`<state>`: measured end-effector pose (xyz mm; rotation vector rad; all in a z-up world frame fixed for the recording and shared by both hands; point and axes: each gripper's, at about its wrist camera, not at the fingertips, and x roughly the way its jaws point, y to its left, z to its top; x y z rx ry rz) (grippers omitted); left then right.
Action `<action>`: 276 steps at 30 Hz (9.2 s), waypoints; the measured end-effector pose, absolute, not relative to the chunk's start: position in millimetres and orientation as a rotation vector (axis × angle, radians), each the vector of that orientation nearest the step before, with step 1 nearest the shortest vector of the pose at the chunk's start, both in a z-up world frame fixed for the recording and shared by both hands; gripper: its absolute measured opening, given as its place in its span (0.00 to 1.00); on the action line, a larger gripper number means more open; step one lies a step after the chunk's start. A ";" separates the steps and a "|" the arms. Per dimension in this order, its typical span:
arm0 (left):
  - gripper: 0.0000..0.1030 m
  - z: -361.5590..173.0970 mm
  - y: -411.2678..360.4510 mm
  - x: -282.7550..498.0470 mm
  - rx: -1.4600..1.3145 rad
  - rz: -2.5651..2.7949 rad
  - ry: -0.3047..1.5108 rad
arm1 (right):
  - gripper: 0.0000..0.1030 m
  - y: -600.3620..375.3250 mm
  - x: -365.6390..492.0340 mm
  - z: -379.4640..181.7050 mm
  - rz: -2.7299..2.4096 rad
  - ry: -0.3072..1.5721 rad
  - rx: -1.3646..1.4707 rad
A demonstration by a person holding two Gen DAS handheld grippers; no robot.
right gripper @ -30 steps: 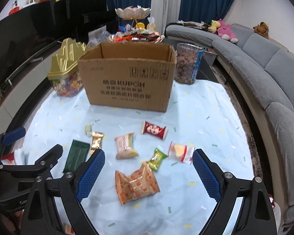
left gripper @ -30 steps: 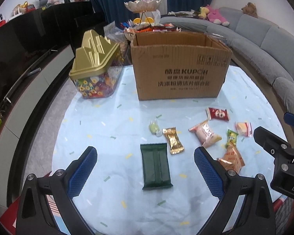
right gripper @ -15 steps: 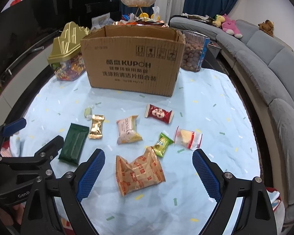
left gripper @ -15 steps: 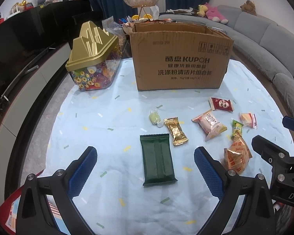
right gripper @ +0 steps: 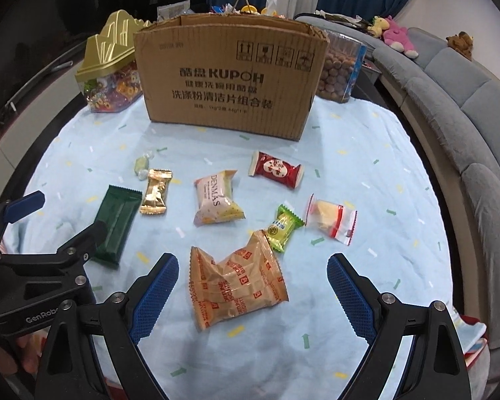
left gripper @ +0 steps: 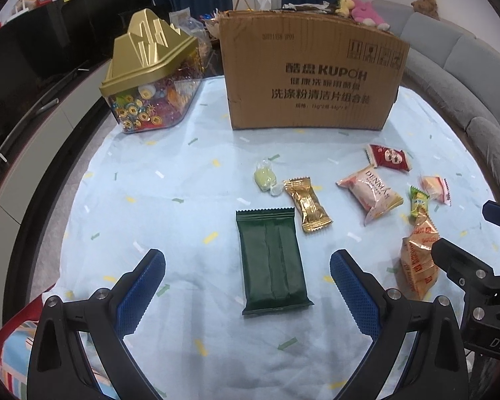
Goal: Organize snacks
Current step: 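Grasp the dark green packet with the left tool while the right tool grasps the tan biscuit bag, then lift and carry the green packet and biscuit bag toward the cardboard box, then lower the green packet and biscuit bag into the open cardboard box with both tools, then open both tools to release the green packet and biscuit bag into the box, then move both open tools back over the remaining snacks on the cloth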
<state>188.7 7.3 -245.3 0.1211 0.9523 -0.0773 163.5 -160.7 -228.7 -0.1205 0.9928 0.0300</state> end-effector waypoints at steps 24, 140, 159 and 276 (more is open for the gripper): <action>0.83 -291.2 -3.9 212.6 0.139 -0.081 1.044 | 0.89 -165.8 182.7 -272.3 0.041 1.092 -0.095; 0.42 -91.1 -35.6 257.7 0.115 -0.144 0.754 | 0.45 -190.5 225.7 -80.4 0.059 0.724 -0.001; 0.42 -71.4 -41.8 310.3 0.129 -0.166 0.734 | 0.45 -183.3 262.8 -50.1 0.060 0.668 -0.013; 0.79 -44.3 -59.1 305.8 0.048 -0.170 0.741 | 0.82 -224.5 259.2 -18.0 -0.052 0.611 -0.012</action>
